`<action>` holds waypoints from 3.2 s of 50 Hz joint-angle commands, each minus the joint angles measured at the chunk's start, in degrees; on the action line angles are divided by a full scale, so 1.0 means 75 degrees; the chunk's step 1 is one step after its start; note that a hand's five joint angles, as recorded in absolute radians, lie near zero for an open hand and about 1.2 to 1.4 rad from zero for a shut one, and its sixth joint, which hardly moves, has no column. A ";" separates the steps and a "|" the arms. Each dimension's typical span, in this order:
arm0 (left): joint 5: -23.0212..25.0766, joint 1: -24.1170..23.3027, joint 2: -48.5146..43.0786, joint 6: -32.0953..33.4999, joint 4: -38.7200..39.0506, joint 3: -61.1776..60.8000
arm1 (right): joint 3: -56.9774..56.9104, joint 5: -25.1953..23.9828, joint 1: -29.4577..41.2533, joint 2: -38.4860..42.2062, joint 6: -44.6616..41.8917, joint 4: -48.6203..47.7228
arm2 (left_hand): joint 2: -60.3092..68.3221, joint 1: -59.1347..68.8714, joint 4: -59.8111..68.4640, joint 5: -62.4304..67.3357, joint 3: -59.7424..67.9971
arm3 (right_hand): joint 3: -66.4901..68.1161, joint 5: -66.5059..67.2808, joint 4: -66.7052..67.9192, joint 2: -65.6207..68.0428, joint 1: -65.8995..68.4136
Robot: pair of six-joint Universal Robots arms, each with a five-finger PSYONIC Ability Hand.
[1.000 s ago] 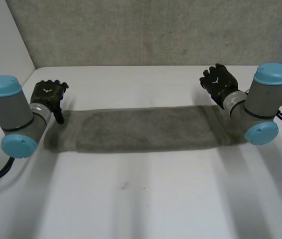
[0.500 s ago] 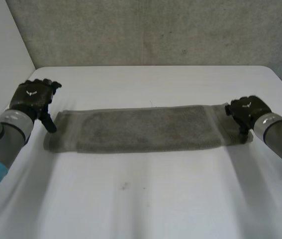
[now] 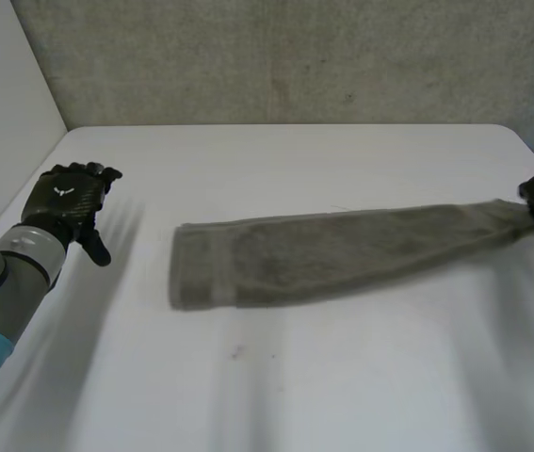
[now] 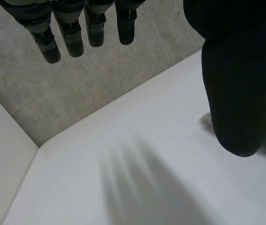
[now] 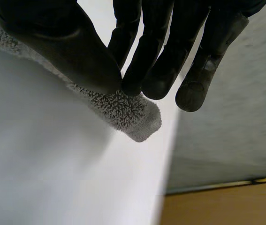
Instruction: Fold the towel.
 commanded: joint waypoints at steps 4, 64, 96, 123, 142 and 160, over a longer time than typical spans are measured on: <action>0.0001 -0.0005 0.0171 -0.0011 0.0000 0.0048 | -0.1553 -0.0057 0.2210 -0.0152 -0.0156 0.0004 | 0.0064 -0.0002 0.0050 -0.0229 0.0069 | 0.0442 0.0374 0.0423 0.0471 0.0650; -0.0023 -0.0568 -0.0075 -0.0011 0.0481 -0.0034 | 0.1691 -0.0703 0.3142 -0.0022 0.1077 -0.1192 | 0.0064 -0.0002 0.0050 -0.0229 0.0069 | 0.0442 0.0374 0.0423 0.0471 0.0650; -0.0093 -0.1458 -0.0028 -0.2812 -0.0058 0.1607 | 0.0285 -0.1816 0.5403 -0.0222 0.2917 -0.0700 | 0.0064 -0.0002 0.0050 -0.0229 0.0069 | -0.8892 -0.8959 -0.8911 -0.8862 -0.8683; -0.0609 -0.2419 -0.2665 -0.2507 -0.0562 0.1806 | -0.1895 -0.1793 0.4489 0.2274 0.4674 0.0601 | 0.0070 0.0005 0.0056 -0.0223 0.0075 | -0.8892 -0.8959 -0.8911 -0.8862 -0.8683; -0.1933 -0.2173 0.0957 -0.1617 -0.2003 0.3060 | -0.1332 0.0223 0.3505 -0.1933 0.4874 0.0707 | 0.0064 -0.0002 0.0050 -0.0229 0.0069 | -0.8892 -0.8959 -0.8911 -0.8862 -0.8683; -0.1359 -0.1564 0.1402 -0.1687 -0.4019 0.3833 | -0.0781 -0.0022 0.2696 -0.2612 0.5096 0.1340 | 0.0137 0.0072 0.0123 -0.0156 0.0142 | -0.8892 -0.8959 -0.8911 -0.8862 -0.8683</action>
